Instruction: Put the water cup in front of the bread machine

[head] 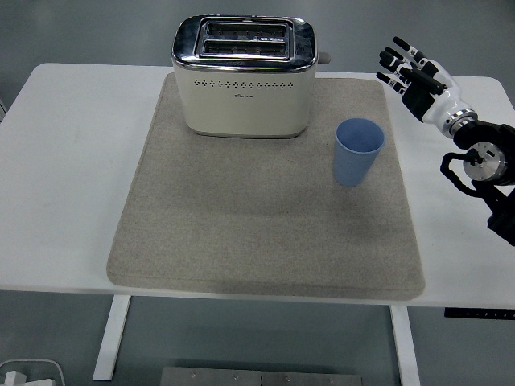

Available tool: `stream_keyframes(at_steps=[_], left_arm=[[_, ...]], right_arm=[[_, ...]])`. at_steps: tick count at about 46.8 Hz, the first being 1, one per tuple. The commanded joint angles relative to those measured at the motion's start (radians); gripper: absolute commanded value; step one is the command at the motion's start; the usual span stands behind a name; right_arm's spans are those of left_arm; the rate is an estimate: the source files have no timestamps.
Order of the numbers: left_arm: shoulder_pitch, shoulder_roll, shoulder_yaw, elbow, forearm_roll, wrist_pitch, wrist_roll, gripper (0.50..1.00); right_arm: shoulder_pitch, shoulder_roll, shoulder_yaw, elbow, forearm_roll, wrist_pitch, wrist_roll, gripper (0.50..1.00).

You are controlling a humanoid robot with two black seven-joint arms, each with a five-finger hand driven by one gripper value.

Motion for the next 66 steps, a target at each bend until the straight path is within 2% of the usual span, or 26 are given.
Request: stream_keyframes(at_steps=[1, 16, 26, 39, 47, 57, 61, 66], left_arm=[[0.000, 0.000, -0.001, -0.002, 0.000, 0.000, 0.000, 1.000], [-0.002, 0.000, 0.000, 0.007, 0.000, 0.002, 0.000, 1.000], [-0.002, 0.000, 0.000, 0.007, 0.000, 0.006, 0.000, 1.000], [-0.002, 0.000, -0.001, 0.009, 0.000, 0.006, 0.000, 1.000], [-0.002, 0.000, 0.000, 0.010, 0.000, 0.006, 0.000, 1.000], [-0.002, 0.000, 0.000, 0.010, 0.000, 0.006, 0.000, 1.000], [-0.002, 0.000, 0.000, 0.009, 0.000, 0.006, 0.000, 1.000], [-0.002, 0.000, 0.000, 0.010, 0.000, 0.006, 0.000, 1.000]], right_arm=[[0.000, 0.000, 0.001, 0.000, 0.000, 0.000, 0.000, 0.928], [-0.001, -0.003, -0.005, -0.001, -0.002, 0.015, 0.001, 0.928], [-0.006, -0.020, -0.017, -0.001, -0.029, 0.072, 0.006, 0.928], [-0.004, -0.018, -0.020, -0.021, -0.092, 0.073, 0.014, 0.928], [0.000, -0.017, -0.022, -0.023, -0.097, 0.063, 0.103, 0.928], [0.000, -0.017, -0.016, -0.018, -0.095, 0.072, 0.109, 0.928], [0.000, -0.024, -0.016, -0.021, -0.095, 0.110, 0.110, 0.928], [-0.003, -0.034, -0.003, -0.026, -0.081, 0.207, 0.129, 0.928]])
